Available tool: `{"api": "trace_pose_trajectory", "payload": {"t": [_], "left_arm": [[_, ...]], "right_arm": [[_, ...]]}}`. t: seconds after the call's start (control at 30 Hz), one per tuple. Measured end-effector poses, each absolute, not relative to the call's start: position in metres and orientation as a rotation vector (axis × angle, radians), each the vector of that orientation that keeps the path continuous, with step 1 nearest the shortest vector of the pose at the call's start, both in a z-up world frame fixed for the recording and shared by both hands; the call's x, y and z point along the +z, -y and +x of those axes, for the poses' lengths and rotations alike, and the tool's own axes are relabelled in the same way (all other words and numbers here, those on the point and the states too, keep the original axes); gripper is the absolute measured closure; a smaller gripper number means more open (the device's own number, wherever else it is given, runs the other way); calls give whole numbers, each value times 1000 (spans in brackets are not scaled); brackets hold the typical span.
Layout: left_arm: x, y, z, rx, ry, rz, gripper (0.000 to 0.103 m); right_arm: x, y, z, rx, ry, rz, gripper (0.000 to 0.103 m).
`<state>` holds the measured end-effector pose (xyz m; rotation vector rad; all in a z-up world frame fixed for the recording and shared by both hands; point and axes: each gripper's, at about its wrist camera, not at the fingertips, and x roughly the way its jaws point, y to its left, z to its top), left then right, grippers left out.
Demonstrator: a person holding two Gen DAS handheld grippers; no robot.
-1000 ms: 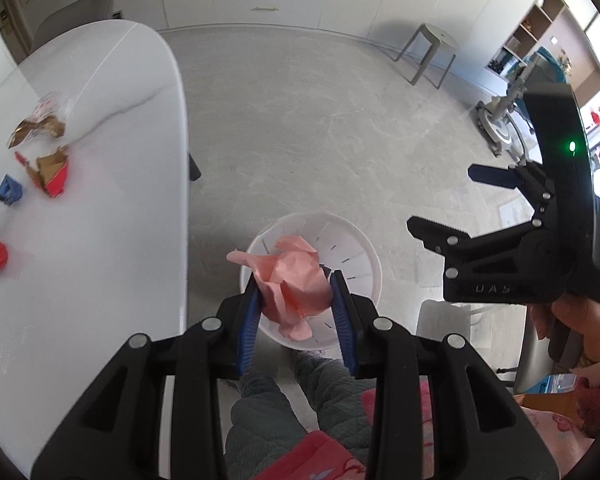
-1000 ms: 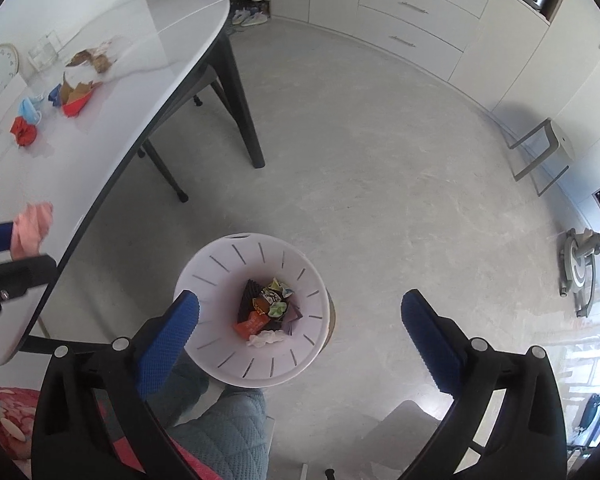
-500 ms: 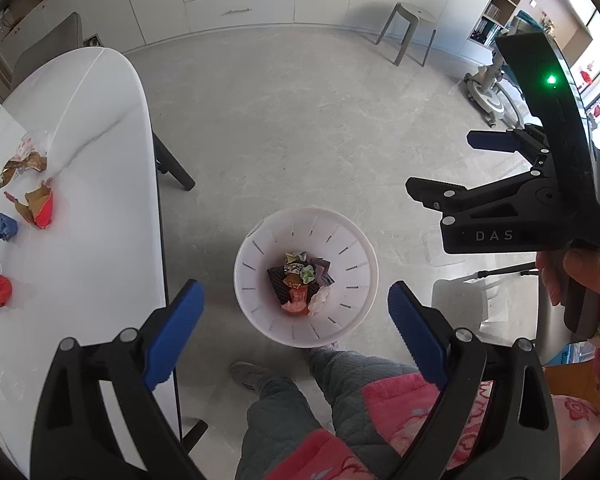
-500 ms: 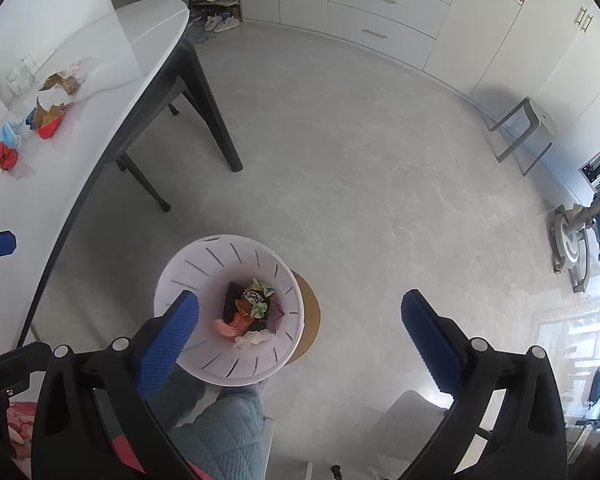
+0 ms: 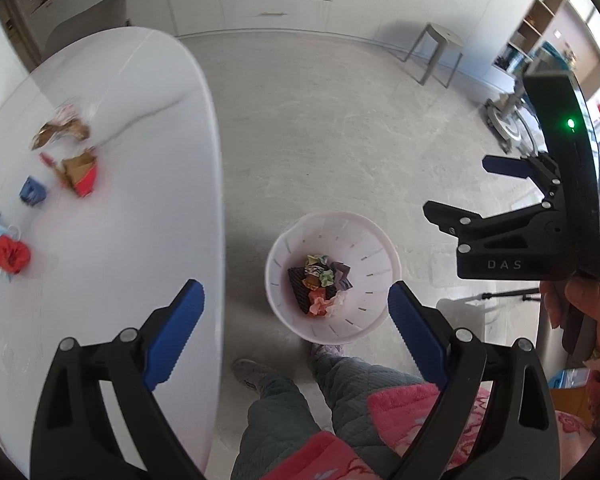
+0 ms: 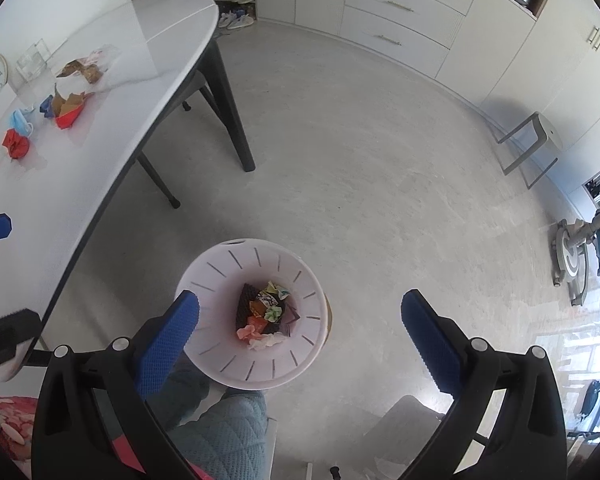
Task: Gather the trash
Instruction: 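Grasp the red cloth with the left gripper while the right gripper grasps the brown cardboard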
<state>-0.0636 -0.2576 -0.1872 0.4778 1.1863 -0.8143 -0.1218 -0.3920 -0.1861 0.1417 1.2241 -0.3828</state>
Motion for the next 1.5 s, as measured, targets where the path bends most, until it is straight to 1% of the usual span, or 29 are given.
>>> {"api": "trace_pose_trajectory", "payload": {"t": [0.23, 0.4, 0.63, 0.77, 0.93, 1.17, 1.5], "left_arm": [[-171, 184, -23, -661, -1172, 365, 14], [-166, 126, 7, -534, -1157, 328, 14], [-160, 43, 50, -416, -1157, 205, 14], [-159, 16, 63, -390, -1148, 171, 14], [-156, -3, 78, -375, -1145, 140, 14], [-164, -1, 110, -368, -1169, 87, 14], [-200, 30, 175, -272, -1231, 55, 14]], "right_arm": [[-177, 342, -73, -320, -1205, 110, 3], [-171, 299, -31, -257, -1176, 95, 3], [-163, 236, 27, -178, -1150, 41, 3], [-158, 207, 50, -145, -1135, 10, 3], [-157, 184, 70, -114, -1145, -17, 3], [-164, 179, 104, -76, -1168, -22, 3], [-206, 203, 178, -15, -1217, 62, 3]]}}
